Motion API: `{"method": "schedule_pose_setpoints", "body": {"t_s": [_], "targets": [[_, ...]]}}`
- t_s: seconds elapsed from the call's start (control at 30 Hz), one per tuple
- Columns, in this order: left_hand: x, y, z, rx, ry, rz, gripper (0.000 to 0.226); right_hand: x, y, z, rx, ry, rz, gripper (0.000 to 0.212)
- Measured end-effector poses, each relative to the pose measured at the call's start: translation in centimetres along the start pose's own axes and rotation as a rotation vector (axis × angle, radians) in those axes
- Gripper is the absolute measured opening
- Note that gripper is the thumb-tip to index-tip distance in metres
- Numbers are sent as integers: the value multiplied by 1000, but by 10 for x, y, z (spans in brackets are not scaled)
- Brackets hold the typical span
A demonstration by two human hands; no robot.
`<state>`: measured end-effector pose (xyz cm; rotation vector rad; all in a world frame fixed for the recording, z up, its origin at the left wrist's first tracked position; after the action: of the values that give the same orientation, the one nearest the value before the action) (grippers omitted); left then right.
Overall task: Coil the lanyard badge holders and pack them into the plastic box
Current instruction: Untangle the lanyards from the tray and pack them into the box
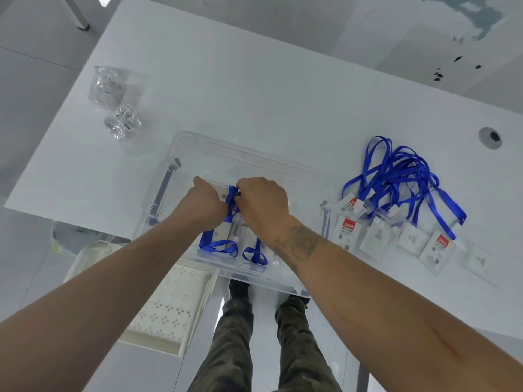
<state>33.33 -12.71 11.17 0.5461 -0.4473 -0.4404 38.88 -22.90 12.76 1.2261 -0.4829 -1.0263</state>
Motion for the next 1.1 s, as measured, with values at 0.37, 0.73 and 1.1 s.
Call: {"method": "schedule_pose_setpoints", "body": {"t_s": [0.37,0.73,1.1], "targets": [[36,31,51,207,-290,84,46,20,61,42,76,19,-92,19],[161,-22,144,168,-542,432,17,183,152,130,300,-195,-373,21],[240,-152,108,-12,-407,224,38,271,63,107,-76,6,-163,32]]}}
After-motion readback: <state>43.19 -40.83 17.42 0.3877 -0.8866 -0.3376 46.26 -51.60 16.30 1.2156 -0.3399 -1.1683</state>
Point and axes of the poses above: each hand's wrist, its own z-axis away from the middle knuckle, its own y-axis out of the back of the hand, x = y × z, the point moved 9 cm from there along -z, towards the middle knuckle, and after that the axes turned 4 degrees about y, right-handed, at the moved point
